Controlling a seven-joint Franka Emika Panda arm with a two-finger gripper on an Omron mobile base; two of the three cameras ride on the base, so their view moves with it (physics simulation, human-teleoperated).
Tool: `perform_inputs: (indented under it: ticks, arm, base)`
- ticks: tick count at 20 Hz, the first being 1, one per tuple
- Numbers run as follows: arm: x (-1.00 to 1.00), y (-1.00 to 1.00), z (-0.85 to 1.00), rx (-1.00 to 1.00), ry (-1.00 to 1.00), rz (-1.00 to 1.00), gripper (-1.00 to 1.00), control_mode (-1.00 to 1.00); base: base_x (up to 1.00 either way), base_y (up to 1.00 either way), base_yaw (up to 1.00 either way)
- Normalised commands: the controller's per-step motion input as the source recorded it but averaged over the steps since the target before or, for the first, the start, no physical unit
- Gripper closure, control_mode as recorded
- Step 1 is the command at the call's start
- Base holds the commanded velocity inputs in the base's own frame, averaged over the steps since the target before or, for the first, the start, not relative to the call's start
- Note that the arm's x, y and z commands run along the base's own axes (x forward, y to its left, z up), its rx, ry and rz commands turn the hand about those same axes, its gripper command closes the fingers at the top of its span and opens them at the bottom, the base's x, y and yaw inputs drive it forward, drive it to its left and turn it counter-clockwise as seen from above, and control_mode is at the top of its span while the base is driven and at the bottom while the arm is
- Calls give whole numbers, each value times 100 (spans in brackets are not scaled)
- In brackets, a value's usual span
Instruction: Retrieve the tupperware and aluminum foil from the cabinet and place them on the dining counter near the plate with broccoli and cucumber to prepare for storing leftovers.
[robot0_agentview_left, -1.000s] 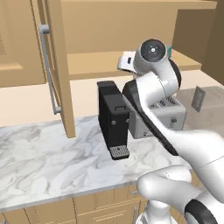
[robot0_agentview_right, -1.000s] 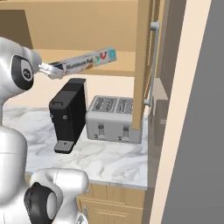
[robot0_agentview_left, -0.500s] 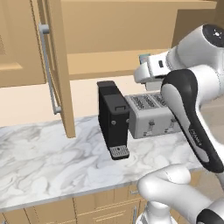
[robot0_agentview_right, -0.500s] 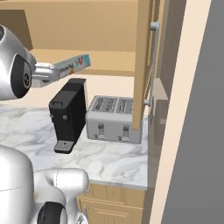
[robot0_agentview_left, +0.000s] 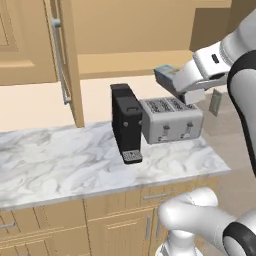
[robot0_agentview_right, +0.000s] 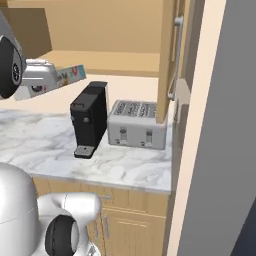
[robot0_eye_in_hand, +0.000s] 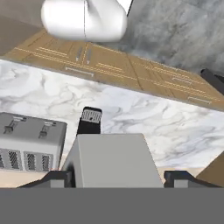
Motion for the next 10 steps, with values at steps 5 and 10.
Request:
perform_inputs:
  ticks: [5, 10]
  arm:
    - [0, 0, 0, 0, 0, 0, 100, 100]
    - [0, 0, 0, 0, 0, 0, 100, 100]
  base:
    - [-100, 30, 17]
    - [-43, 100, 56]
